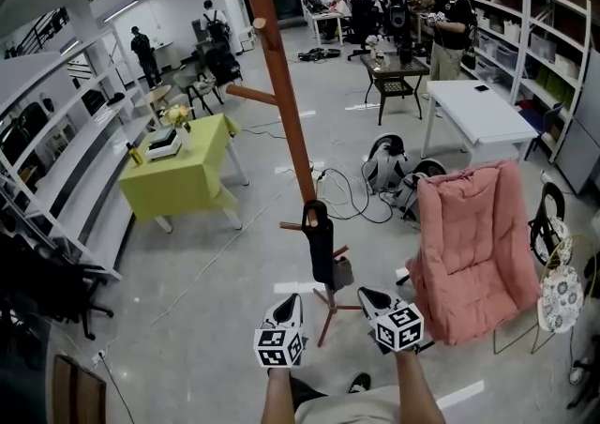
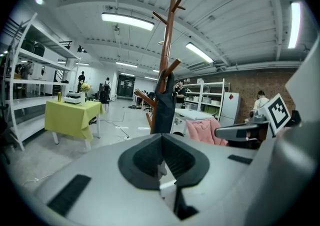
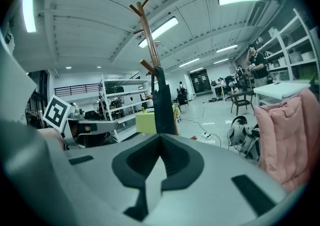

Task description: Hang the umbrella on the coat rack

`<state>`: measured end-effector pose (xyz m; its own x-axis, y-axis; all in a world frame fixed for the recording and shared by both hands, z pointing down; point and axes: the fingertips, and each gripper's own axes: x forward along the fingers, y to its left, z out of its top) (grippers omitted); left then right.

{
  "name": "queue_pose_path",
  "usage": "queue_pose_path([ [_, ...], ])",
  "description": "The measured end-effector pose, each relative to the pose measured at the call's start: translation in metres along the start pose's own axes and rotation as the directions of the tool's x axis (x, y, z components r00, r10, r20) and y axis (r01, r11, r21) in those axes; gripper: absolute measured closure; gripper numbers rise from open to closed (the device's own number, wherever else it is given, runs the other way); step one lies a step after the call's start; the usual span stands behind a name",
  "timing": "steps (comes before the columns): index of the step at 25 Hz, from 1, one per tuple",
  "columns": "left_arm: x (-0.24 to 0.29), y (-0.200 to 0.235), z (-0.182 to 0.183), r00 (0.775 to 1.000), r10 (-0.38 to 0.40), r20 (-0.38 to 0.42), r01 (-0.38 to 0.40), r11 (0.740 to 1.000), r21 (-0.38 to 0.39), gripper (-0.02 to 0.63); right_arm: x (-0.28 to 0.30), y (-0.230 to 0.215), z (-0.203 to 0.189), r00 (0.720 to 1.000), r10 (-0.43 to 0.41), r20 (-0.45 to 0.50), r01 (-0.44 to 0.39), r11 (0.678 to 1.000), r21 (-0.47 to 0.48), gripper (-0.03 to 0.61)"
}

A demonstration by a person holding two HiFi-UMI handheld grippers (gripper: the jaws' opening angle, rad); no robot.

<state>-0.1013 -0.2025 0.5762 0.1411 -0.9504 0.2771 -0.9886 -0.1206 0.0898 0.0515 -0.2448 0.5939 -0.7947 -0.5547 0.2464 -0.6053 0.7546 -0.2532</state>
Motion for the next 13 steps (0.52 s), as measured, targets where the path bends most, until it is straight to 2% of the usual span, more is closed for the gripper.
queue_pose_path([
  [7, 0.000, 0.003, 0.001, 1.000, 0.018, 0.012, -0.019, 1.000, 0.013, 0.607, 0.004, 0.000, -0.004, 1.000, -0.015, -0.019, 0.015, 0.999, -0.039, 0.575],
  [13, 0.004, -0.010, 0.003, 0.999, -0.027, 0.017, 0.028, 0.999, -0.020, 0.607, 0.003, -0.003, -0.001, 1.000, -0.010, -0.012, 0.009, 0.999, -0.031, 0.575],
])
